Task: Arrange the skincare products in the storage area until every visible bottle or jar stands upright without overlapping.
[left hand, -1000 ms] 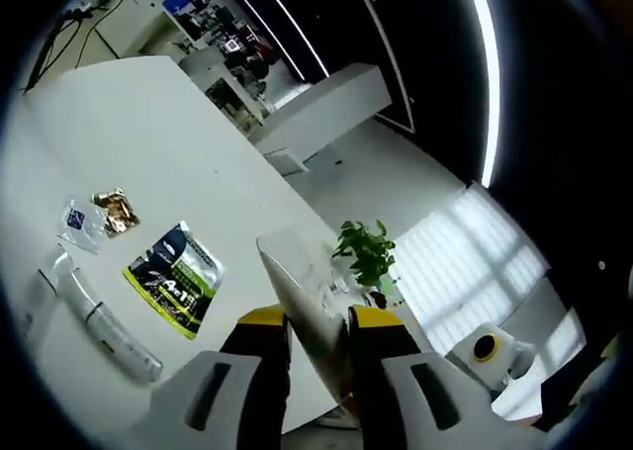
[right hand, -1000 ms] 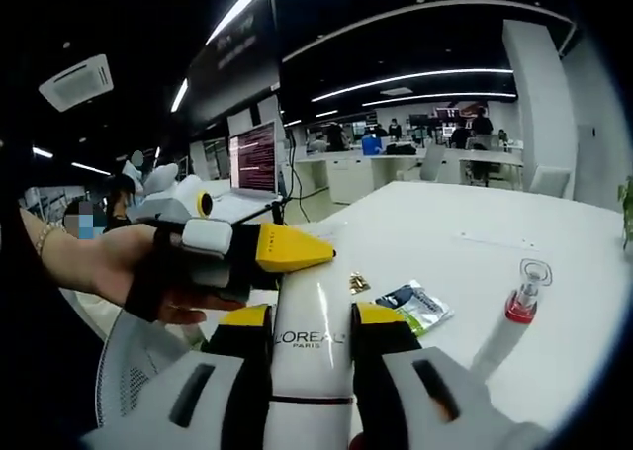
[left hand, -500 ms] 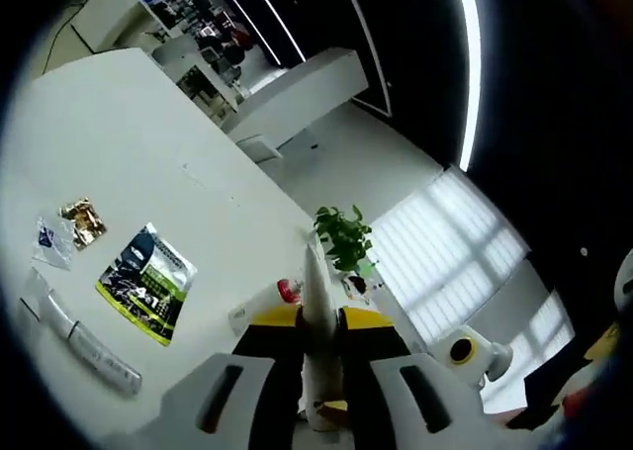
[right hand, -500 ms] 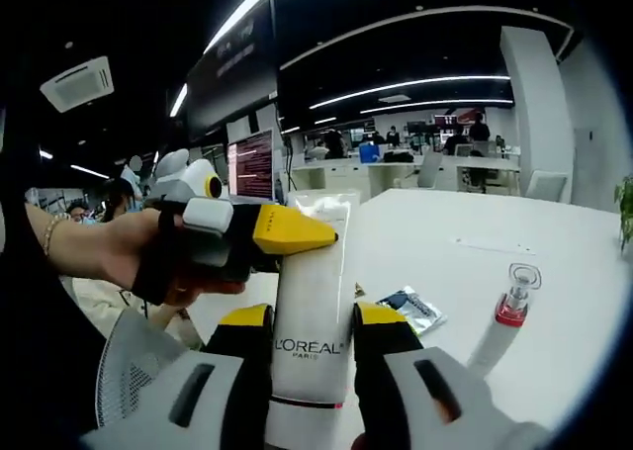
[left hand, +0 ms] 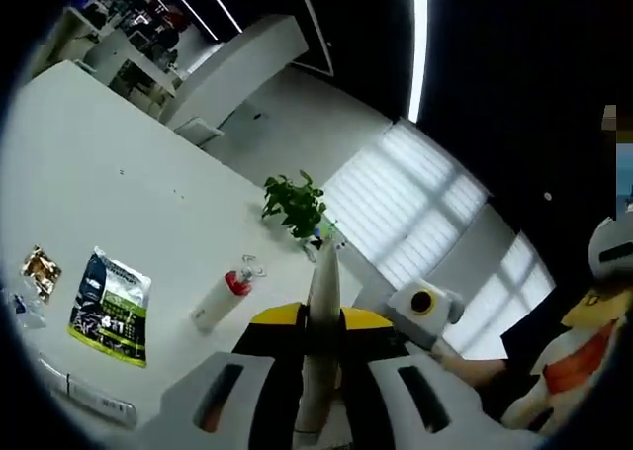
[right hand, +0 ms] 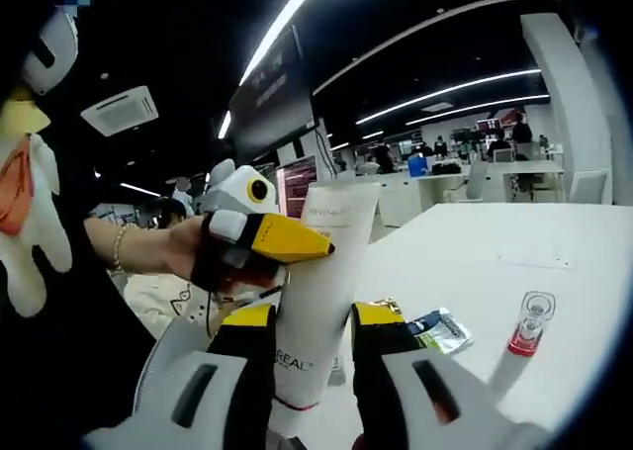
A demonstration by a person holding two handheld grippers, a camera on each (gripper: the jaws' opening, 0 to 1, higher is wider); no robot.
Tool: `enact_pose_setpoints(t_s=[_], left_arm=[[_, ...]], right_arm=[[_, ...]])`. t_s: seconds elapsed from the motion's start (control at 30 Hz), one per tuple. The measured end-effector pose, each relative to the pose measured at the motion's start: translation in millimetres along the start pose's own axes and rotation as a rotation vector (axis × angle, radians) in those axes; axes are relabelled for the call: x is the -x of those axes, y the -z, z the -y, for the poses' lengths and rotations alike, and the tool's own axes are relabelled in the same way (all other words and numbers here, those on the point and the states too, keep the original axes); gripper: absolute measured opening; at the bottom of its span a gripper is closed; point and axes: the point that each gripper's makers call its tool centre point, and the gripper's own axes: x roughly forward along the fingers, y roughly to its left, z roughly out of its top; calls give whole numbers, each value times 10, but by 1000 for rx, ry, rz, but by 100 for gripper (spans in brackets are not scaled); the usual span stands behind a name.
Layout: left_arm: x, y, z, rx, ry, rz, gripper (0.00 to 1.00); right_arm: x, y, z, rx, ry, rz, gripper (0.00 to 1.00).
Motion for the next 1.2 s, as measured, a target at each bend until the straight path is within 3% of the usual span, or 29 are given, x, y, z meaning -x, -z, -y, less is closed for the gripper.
enact_pose_setpoints(t_s=[0.03,0.1,0.2,0.37,0.7,0.73,0.97,1.2], left_arm=[[-16,10,57,-29,21,-13,6],[-29,17,129,-52,52,-26,6],[-48,5,295,-94,121,-33,6],[-64,30,412,-160,164,-84,6],[-76,172,427,-341,132,-260,7],[-96,128,423,-371,120,-243,10],[-96,139,375,-513,72,-337,14],[-121,251,308,-675,31,-455,18]], right_arm=[[3,1,-63,-9,-50,-15,29],[8,-20,-83,-8,-71,-11,30],[23,-39,-182,-73,-150,-10,30],[29,-75,-254,-43,-174,-15,25],[30,12,-260,-7,-162,-69,21],[22,14,-253,15,-153,-74,20],[6,-47,-184,57,-125,-52,17],[7,-8,-161,82,-128,-73,16]])
